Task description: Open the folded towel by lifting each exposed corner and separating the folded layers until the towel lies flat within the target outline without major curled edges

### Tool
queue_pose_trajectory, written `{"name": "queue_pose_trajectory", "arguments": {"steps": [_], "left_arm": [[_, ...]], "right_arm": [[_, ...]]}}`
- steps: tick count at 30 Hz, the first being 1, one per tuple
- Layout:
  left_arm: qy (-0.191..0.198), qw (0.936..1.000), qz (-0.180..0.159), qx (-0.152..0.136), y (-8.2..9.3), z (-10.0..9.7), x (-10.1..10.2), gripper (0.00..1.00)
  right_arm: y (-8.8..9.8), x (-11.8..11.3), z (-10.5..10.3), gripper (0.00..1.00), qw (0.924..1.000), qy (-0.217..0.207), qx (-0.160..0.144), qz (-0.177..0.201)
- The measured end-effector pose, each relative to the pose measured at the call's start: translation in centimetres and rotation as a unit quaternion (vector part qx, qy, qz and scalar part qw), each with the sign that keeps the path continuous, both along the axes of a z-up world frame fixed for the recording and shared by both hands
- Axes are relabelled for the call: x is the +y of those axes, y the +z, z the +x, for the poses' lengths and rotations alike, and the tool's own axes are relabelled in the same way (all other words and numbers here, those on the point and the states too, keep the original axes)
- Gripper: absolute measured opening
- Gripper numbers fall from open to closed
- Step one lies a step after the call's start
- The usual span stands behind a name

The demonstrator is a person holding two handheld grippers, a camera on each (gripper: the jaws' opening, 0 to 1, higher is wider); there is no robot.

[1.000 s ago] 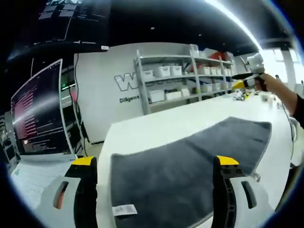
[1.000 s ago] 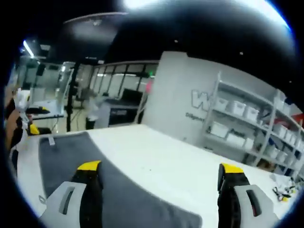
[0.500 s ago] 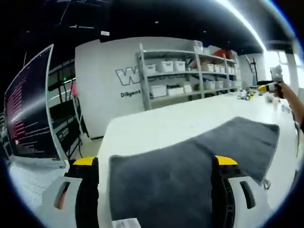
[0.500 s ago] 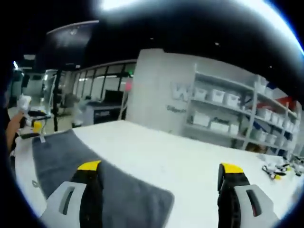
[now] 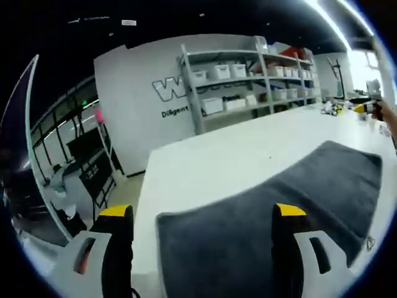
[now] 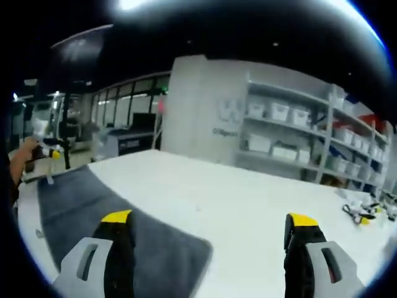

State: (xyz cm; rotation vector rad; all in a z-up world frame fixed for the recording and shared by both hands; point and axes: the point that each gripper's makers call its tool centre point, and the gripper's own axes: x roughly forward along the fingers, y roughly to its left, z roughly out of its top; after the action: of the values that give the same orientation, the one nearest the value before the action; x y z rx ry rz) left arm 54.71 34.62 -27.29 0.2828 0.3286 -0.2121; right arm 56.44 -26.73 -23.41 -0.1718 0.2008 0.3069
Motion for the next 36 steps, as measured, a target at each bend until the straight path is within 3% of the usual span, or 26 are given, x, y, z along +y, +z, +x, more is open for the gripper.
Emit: {"name": "queue_pose_trajectory", "arguments": {"steps": [7, 10, 13, 17, 19, 20, 21, 25, 27, 32, 36], "left_arm": [[0.016, 0.9997, 0.003, 0.016, -0.8, 2.2, 0.4, 0.89], [0.025, 0.9991, -0.018, 0.028, -1.1, 3.4, 0.8, 0.87], [0.052, 0.9978, -0.011, 0.041, -1.9, 4.3, 1.7, 0.84], [0.062, 0.9967, 0.000, 0.052, -3.1, 5.9, 2.0, 0.79], [0.090, 0.9927, 0.035, 0.072, -4.4, 6.6, 3.4, 0.71], [0.095, 0.9900, 0.063, 0.082, -4.7, 7.9, 4.2, 0.71], [0.095, 0.9893, 0.067, 0.088, -5.0, 8.3, 4.3, 0.72], [0.098, 0.9882, 0.021, 0.116, -7.0, 8.8, 4.4, 0.72], [0.097, 0.9878, 0.023, 0.120, -7.2, 10.4, 5.6, 0.72], [0.101, 0.9858, 0.028, 0.131, -8.3, 9.9, 5.1, 0.64], [0.134, 0.9825, 0.028, 0.126, -8.6, 10.0, 5.9, 0.57]], "right_arm": [[0.2, 0.9, 0.5, 0.99, 0.9998, 0.009, 0.007, -0.016], [0.2, 1.8, 0.5, 0.99, 0.9998, 0.014, 0.005, -0.010], [-0.3, 1.9, 1.1, 0.98, 0.9998, 0.013, 0.007, -0.011], [-1.9, 1.5, 2.2, 0.95, 0.9997, 0.006, 0.021, -0.006], [-3.0, 1.2, 2.9, 0.93, 0.9995, -0.002, 0.032, -0.001], [-3.7, 1.2, 3.2, 0.89, 0.9992, -0.002, 0.039, -0.002], [-4.1, 1.2, 3.2, 0.87, 0.9990, -0.001, 0.044, -0.003], [-5.7, 1.5, 3.4, 0.86, 0.9982, 0.000, 0.060, 0.001], [-5.9, 1.5, 4.2, 0.83, 0.9981, 0.005, 0.061, -0.005], [-7.2, 2.2, 4.5, 0.78, 0.9972, 0.019, 0.072, 0.002], [-9.4, 2.6, 5.1, 0.73, 0.9956, 0.021, 0.091, -0.010]]}}
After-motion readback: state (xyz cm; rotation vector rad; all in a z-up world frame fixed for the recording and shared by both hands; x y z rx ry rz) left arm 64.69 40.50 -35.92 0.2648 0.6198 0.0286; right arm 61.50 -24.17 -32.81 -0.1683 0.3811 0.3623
